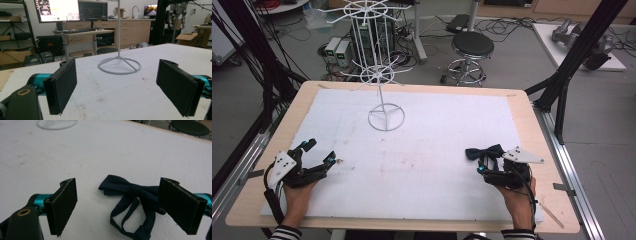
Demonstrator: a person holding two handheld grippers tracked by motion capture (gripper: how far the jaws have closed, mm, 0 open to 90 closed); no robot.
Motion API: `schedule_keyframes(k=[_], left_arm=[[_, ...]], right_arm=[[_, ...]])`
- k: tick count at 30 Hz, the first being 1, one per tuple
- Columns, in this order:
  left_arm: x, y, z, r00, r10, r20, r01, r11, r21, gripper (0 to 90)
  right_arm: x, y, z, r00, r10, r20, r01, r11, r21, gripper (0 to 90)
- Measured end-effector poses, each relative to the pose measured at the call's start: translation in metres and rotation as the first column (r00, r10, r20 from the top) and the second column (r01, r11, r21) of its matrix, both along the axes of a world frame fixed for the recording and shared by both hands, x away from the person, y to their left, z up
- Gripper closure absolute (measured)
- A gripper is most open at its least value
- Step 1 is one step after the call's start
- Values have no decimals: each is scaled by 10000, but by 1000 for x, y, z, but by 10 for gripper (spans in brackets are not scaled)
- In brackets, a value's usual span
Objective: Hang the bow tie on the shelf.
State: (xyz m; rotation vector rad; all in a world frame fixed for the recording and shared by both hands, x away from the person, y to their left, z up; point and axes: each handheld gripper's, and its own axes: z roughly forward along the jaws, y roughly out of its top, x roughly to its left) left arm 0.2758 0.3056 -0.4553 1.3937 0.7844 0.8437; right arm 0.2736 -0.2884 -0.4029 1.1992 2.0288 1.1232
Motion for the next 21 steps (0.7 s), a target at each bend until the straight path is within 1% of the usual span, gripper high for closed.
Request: schedule_keyframes(k=[2,3,4,5,6,8,9,10,11,12,13,14,15,17,18,20,21], left_arm=[[0,0,0,10000,2,3,-2,10000,-32,172],[0,0,0,10000,-2,1,2,10000,-6,172],[0,0,0,10000,-3,-2,3,10000,-2,172],[0,0,0,10000,3,-1,-3,10000,-28,172],[0,0,0,10000,5,3,-5,10000,-35,172],[0,0,0,10000,7,-4,-7,10000,-20,172],[0,0,0,10000,0,-12,0,10000,11,172],[0,0,0,10000,4,-8,-4,10000,8,172],[0,0,0,10000,3,-10,-3,10000,8,172],[0,0,0,10000,3,-10,-3,10000,2,172],[0,0,0,10000,3,-12,-3,10000,1,172],[0,0,0,10000,2,-15,-2,10000,2,172],[0,0,0,10000,2,-11,-2,10000,5,172],[0,0,0,10000,4,-9,-4,10000,5,172],[0,0,0,10000,4,-12,-4,10000,3,172],[0,0,0,10000,5,-11,-5,10000,6,172],[0,0,0,10000,9,-11,-9,10000,9,172]], right_arm=[[4,1,0,9994,3,-335,-1,10000,70,169],[5,1,0,9986,131,-517,-127,9999,69,201],[7,3,-1,9966,279,-771,-291,9995,-139,240],[7,3,-1,9966,279,-771,-291,9995,-139,240],[8,4,-1,9954,320,-900,-342,9992,-225,245],[11,4,-2,9924,243,-1202,-288,9989,-360,256],[13,5,-3,9900,182,-1396,-241,9989,-405,262],[16,4,-4,9859,69,-1674,-163,9984,-543,290],[16,4,-4,9859,69,-1674,-163,9984,-543,290],[17,4,-5,9838,33,-1794,-143,9981,-604,300],[19,5,-5,9803,-49,-1973,-114,9966,-812,331],[19,5,-5,9803,-49,-1973,-114,9966,-812,331],[20,5,-5,9752,-140,-2207,-82,9951,-990,354],[21,6,-6,9736,-179,-2274,-62,9945,-1046,371],[21,6,-6,9704,-258,-2402,-8,9939,-1099,395],[23,7,-6,9649,-288,-2610,-33,9926,-1215,401],[24,8,-6,9630,-386,-2668,5,9899,-1417,401]])
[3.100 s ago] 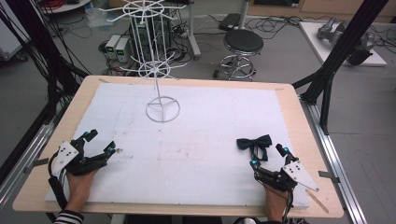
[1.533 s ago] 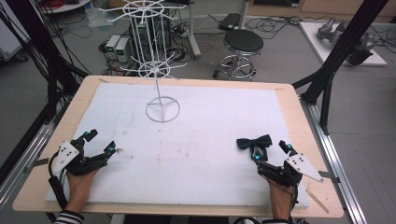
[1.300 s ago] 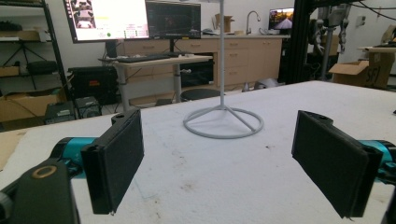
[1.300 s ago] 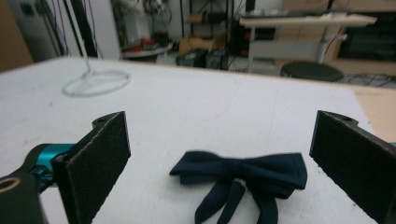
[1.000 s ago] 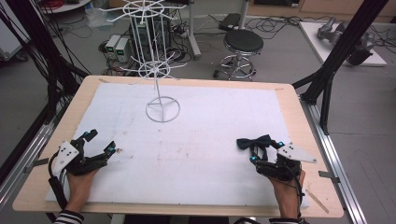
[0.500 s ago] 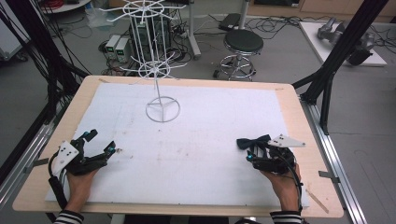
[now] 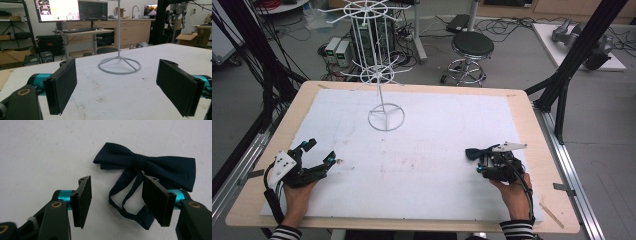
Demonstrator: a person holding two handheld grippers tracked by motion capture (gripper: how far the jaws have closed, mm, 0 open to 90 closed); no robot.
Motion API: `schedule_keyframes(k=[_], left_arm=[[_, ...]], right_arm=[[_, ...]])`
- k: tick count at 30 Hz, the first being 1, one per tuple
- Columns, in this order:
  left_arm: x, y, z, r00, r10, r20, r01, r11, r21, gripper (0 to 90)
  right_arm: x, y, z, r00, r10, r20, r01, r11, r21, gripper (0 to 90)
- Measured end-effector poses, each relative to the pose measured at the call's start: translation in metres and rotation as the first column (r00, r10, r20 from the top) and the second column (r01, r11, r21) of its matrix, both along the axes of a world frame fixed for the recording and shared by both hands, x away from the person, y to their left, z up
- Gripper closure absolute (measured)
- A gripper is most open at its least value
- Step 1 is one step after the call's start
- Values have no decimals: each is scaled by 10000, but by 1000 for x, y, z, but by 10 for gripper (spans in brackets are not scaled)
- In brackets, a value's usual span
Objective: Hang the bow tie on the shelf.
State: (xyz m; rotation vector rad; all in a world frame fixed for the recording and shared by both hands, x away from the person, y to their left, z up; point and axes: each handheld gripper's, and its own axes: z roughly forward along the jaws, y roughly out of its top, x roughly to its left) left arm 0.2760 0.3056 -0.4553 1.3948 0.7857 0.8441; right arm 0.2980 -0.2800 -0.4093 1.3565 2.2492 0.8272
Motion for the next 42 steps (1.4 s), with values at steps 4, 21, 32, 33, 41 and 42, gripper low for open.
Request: schedule_keyframes(k=[4,21,32,33,41,42], left_arm=[[0,0,0,10000,0,4,0,10000,-5,172],[0,0,0,10000,2,-19,-2,10000,-27,172],[0,0,0,10000,9,-25,-9,10000,-74,172],[0,0,0,10000,1,-19,-1,10000,-65,172],[0,0,0,10000,-3,-18,3,10000,-34,172],[0,0,0,10000,1,-27,-1,10000,-40,172]], right_arm=[[3,1,0,9996,-117,-260,110,9996,-273,402],[16,8,-5,9903,-276,-1364,115,9930,-1178,499],[19,11,-7,9853,-188,-1697,-88,9870,-1604,595],[19,11,-7,9851,-168,-1713,-123,9858,-1674,607],[21,12,-8,9835,-171,-1803,-175,9819,-1887,684],[21,12,-8,9828,-193,-1836,-156,9822,-1869,692]])
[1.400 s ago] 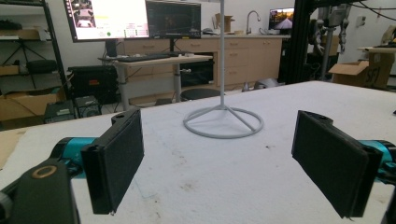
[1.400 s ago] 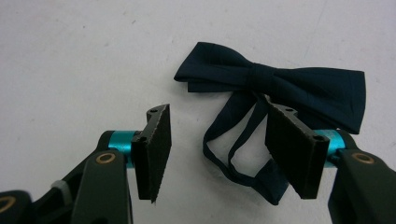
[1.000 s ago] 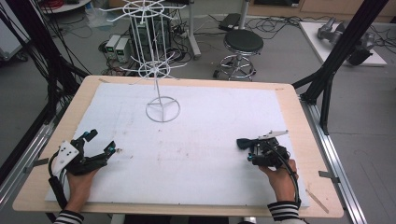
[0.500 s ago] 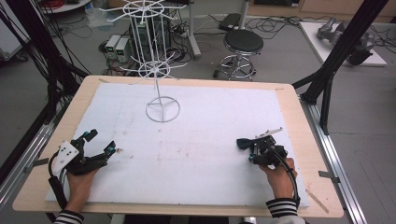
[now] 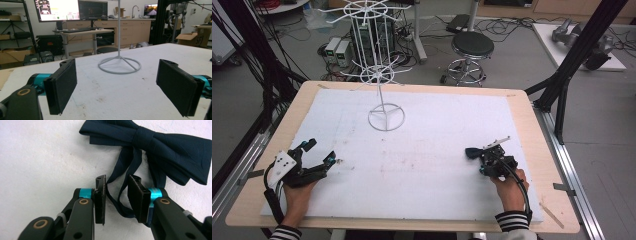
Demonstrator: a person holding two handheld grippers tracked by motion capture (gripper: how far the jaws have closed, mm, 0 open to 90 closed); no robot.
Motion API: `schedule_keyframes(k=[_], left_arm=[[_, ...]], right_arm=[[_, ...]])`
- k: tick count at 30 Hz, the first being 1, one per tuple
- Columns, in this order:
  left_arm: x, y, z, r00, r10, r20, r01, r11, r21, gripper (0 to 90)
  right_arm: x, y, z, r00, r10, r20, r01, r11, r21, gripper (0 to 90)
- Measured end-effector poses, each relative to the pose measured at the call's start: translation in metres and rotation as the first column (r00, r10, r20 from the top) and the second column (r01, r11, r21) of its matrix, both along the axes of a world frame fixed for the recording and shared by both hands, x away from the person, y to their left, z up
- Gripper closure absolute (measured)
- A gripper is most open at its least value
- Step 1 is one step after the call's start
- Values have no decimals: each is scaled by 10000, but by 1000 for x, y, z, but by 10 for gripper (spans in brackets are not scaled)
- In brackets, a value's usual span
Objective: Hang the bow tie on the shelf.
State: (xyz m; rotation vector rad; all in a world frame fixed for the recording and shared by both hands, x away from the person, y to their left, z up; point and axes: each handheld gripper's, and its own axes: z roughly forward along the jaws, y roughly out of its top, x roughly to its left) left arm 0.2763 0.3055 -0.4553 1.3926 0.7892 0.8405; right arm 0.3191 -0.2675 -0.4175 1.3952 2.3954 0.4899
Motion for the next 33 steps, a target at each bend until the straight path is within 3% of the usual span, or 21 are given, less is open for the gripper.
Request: schedule_keyframes(k=[4,14,21,26,33], left_arm=[[0,0,0,10000,-5,7,5,10000,8,172],[0,0,0,10000,-7,14,7,10000,3,172],[0,0,0,10000,2,22,-2,10000,3,172],[0,0,0,10000,1,27,-1,10000,27,172],[0,0,0,10000,0,26,0,10000,31,172]], right_arm=[[1,0,0,10000,-33,39,33,10000,-64,708],[1,1,0,10000,15,-18,-15,9998,-222,873],[0,2,1,10000,47,60,-45,9995,-321,880],[-2,1,5,9993,77,376,-72,9999,-110,882],[-6,0,14,9930,98,1173,-197,9963,837,882]])
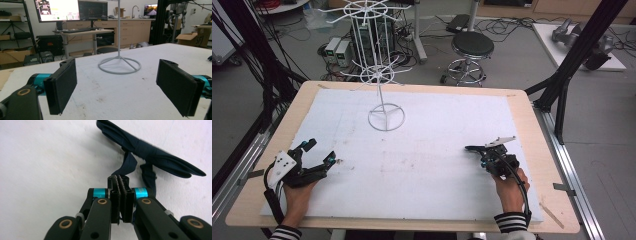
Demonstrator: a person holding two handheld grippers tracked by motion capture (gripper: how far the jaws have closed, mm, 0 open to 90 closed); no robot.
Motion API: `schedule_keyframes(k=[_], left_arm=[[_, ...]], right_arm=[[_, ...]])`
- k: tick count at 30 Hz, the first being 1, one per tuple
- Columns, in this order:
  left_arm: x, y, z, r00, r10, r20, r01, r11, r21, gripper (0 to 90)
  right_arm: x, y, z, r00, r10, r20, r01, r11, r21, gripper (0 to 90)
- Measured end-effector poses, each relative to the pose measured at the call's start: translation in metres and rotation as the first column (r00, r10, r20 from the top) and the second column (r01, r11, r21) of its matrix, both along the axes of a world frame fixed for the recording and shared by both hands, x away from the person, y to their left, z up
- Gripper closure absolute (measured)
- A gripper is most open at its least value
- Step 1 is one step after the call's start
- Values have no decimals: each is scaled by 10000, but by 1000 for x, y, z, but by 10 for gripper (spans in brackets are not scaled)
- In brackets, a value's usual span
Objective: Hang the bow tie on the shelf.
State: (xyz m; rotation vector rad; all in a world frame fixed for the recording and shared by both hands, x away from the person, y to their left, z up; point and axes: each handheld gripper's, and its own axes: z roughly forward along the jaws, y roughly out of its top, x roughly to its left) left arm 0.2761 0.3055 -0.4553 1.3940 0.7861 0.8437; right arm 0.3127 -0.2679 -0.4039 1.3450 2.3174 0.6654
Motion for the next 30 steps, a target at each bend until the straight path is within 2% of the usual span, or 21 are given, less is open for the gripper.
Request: schedule_keyframes(k=[1,2,7,9,10,11,18,19,20,23,25,26,30], left_arm=[[0,0,0,10000,0,0,0,10000,2,172],[0,0,0,10000,2,-1,-2,10000,4,172],[0,0,0,10000,-1,-6,1,10000,2,172],[0,0,0,10000,2,-3,-2,10000,-11,172],[0,0,0,10000,1,-4,-1,10000,-12,172],[0,0,0,10000,1,-8,-1,10000,-15,172],[0,0,0,10000,1,-10,-1,10000,-16,172],[0,0,0,10000,-1,-12,1,10000,-12,172],[0,0,0,10000,2,-15,-2,10000,-8,172],[0,0,0,10000,1,-6,-1,10000,-29,173],[0,0,0,10000,-6,-16,6,10000,-25,172],[0,0,0,10000,-7,-16,7,10000,-27,172],[0,0,0,10000,-7,-13,7,10000,-25,173]], right_arm=[[-1,-1,2,9998,-6,176,-2,9989,462,883],[-1,-1,2,9998,-6,176,-2,9989,462,883],[-3,-2,4,9976,20,687,-118,9896,1433,882],[-4,-2,6,9955,93,941,-243,9869,1596,883],[-5,-1,8,9926,89,1209,-297,9846,1721,883],[-5,-1,8,9926,89,1209,-297,9846,1721,883],[-9,0,18,9771,-14,2129,-564,9626,2651,883],[-10,1,21,9718,-5,2357,-676,9575,2804,883],[-10,1,21,9718,-5,2357,-676,9575,2804,883],[-11,5,26,9632,0,2689,-826,9516,2959,883],[-13,10,30,9531,-102,3023,-933,9407,3261,883],[-13,10,30,9531,-102,3023,-933,9407,3261,883],[-13,16,34,9409,-98,3385,-1226,9220,3674,883]])
